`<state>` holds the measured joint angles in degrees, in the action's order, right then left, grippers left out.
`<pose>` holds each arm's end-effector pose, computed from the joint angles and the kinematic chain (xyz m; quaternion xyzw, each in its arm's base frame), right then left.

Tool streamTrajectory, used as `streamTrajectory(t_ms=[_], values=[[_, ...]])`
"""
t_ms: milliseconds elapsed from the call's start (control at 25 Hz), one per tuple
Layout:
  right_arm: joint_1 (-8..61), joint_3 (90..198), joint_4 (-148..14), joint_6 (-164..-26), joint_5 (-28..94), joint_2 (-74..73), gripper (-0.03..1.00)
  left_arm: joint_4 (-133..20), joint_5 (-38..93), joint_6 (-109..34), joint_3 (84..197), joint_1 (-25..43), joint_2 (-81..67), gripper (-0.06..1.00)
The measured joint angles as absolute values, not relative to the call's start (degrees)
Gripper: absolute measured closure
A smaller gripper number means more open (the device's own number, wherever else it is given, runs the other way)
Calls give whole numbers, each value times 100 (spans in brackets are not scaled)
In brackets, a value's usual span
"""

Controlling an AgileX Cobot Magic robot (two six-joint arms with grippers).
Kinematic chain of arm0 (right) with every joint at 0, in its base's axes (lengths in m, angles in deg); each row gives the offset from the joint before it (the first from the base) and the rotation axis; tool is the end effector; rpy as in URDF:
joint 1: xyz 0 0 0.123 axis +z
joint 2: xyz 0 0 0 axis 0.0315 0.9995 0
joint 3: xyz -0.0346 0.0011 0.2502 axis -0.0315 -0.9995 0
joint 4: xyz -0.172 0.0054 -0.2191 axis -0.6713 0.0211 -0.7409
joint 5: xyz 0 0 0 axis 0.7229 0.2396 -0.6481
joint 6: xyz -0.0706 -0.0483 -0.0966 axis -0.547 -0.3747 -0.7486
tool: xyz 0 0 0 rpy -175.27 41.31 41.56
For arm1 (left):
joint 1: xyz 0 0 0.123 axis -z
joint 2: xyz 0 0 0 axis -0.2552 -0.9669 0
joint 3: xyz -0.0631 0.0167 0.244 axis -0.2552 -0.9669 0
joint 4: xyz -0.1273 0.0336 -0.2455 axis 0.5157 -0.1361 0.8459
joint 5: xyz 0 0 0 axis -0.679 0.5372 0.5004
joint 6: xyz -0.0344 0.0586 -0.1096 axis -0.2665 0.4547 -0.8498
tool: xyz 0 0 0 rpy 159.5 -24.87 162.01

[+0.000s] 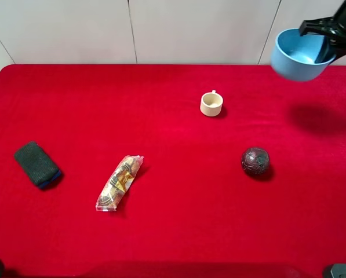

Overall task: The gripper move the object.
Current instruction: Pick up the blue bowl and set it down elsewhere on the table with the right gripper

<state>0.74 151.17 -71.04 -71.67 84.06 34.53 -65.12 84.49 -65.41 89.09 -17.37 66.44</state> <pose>0.4183 -0.0005 0.1684 0.0287 0.9913 0.0299 0.1248 0.0859 -0.0052 0.2696 0.0258 0.8554 -0.0024 0.5173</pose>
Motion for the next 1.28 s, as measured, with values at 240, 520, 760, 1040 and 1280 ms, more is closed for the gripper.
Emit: streamTrajectory(t_ms=[240,520,760,1040,1280], values=[[965,15117,-7084,-7182,8492,3438,99,-6512,8449,-6541,8909,-1737,6644,1],[2108,15117,-6974,-7182,8542,3438,99,-6512,8449,-6541,8909,-1737,6644,1],[3097,15409,-6880,-7138,8614,3438,99,-6512,8449,-6541,8909,-1737,6644,1],[4035,16365,-6842,-6965,9088,3831,99,-6512,8449,-6541,8909,-1737,6644,1],[4639,17627,-6842,-6950,9348,4774,99,-6512,8449,-6541,8909,-1737,6644,1]])
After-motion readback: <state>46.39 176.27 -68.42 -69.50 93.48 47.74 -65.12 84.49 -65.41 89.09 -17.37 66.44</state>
